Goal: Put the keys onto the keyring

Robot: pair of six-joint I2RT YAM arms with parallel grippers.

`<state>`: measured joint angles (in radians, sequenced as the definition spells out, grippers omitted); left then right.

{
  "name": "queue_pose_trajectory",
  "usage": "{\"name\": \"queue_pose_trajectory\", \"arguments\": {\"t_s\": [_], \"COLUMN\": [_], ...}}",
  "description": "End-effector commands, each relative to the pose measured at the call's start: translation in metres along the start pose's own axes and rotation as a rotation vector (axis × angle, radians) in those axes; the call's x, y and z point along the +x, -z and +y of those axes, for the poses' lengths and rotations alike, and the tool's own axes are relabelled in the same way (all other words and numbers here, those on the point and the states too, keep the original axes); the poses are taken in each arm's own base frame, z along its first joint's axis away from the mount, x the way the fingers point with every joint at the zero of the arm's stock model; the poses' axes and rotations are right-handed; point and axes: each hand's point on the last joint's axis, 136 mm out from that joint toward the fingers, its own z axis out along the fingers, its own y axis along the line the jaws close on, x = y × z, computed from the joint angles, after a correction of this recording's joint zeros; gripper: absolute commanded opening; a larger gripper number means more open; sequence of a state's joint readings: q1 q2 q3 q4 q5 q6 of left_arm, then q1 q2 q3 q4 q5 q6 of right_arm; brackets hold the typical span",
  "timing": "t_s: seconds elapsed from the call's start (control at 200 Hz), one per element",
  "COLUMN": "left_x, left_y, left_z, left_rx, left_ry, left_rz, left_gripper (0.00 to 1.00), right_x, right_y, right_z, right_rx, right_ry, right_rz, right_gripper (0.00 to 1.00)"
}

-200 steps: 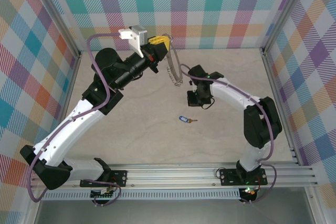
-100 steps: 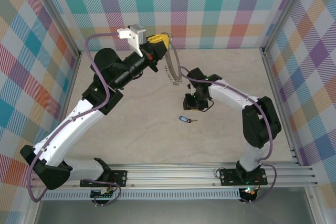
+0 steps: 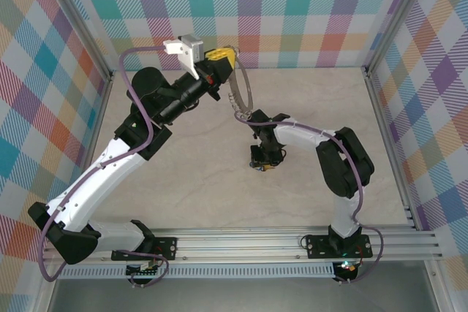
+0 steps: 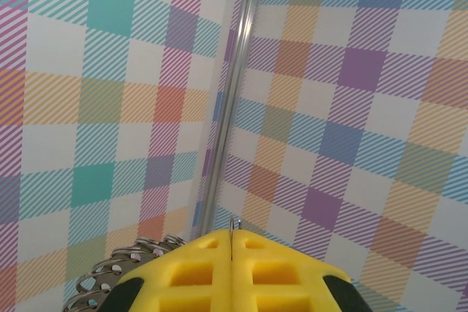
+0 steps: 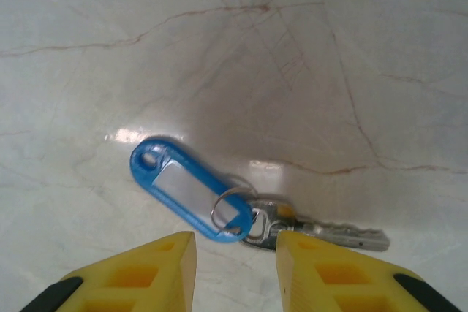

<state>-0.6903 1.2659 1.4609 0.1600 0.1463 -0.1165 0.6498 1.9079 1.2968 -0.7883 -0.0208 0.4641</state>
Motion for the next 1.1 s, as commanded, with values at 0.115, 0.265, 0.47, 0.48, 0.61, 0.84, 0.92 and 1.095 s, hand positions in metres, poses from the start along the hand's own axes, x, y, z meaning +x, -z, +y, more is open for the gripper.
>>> {"name": "queue_pose_trajectory", "arguments": {"t_s": [0.115, 0.265, 0.47, 0.48, 0.61, 0.84, 0.92, 1.095], "left_x": [-0.028, -0.029, -0.028, -0.028, -0.029, -0.028, -0.029, -0.028], "left_y": [0.014, 0.015, 0.015, 0.015, 0.014, 0.012, 0.012, 0.011], "left_z": [-0.003, -0.003, -0.002, -0.002, -0.002, -0.001, -0.001, -0.001], "left_rx": [0.0, -0.005, -0.01, -0.01, -0.009, -0.007, -0.007, -0.008], "left_ry": [-0.008, -0.01, -0.013, -0.013, -0.014, -0.006, -0.003, -0.001], "left_rz": [-0.088, -0.09, -0.089, -0.089, -0.092, -0.091, -0.093, -0.094], "left_gripper": [0.0, 0.0, 0.0, 0.0, 0.0, 0.0, 0.0, 0.0], "right_x": [-0.008, -0.008, -0.001, -0.001, 0.0, -0.005, -0.007, -0.012], "right_y": [-0.005, -0.01, -0.012, -0.012, -0.008, 0.004, 0.008, 0.018], "right_z": [0.0, 0.001, -0.003, -0.003, -0.004, -0.001, 0.0, 0.003], "right_rx": [0.048, 0.06, 0.084, 0.083, 0.088, 0.081, 0.079, 0.068], "right_ry": [0.007, 0.021, 0.035, 0.036, 0.041, 0.058, 0.067, 0.074], "right_rz": [0.001, 0.015, 0.027, 0.027, 0.021, -0.007, -0.013, -0.041], "right_gripper": [0.33, 0.3, 0.22, 0.21, 0.16, 0.02, 0.0, 0.0]}}
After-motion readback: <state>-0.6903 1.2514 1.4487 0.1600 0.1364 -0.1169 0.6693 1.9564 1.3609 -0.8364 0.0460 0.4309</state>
